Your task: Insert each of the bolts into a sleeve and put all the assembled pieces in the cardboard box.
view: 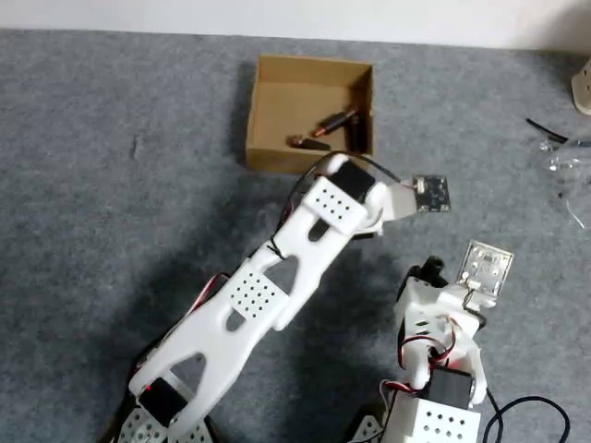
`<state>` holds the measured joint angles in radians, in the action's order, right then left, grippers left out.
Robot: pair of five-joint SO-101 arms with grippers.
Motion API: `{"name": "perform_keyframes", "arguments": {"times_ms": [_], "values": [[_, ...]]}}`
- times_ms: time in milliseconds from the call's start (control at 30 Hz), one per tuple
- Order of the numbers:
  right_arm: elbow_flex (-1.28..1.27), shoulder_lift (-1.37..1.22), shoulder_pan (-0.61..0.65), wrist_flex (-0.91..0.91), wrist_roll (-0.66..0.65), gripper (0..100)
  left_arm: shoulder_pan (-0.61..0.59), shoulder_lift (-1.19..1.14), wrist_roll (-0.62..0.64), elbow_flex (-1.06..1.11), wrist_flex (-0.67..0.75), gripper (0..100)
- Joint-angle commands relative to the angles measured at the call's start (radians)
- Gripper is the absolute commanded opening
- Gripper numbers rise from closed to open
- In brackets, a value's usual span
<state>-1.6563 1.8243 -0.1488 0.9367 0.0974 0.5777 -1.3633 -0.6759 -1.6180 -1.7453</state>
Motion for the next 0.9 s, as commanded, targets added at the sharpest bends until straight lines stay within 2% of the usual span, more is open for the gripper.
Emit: {"name": "perform_keyframes", "arguments": {"times_ms": [0, 200, 333, 700, 867], "values": [[0.016, 0.013, -0.012, -0.035, -0.014, 0.5, -0.010, 0.137, 0.020, -0.044, -0.021, 1], [0.015, 0.013, -0.012, -0.035, -0.014, 0.5, -0.018, 0.260, 0.117, -0.044, -0.021, 1], [0.015, 0.013, -0.012, -0.035, -0.014, 0.5, -0.028, 0.260, 0.189, -0.044, -0.021, 1], [0.016, 0.013, -0.012, -0.035, -0.015, 0.5, -0.036, 0.171, 0.201, -0.044, -0.021, 1], [0.015, 0.013, -0.012, -0.035, -0.017, 0.5, -0.018, 0.275, 0.216, -0.045, -0.021, 1]]}}
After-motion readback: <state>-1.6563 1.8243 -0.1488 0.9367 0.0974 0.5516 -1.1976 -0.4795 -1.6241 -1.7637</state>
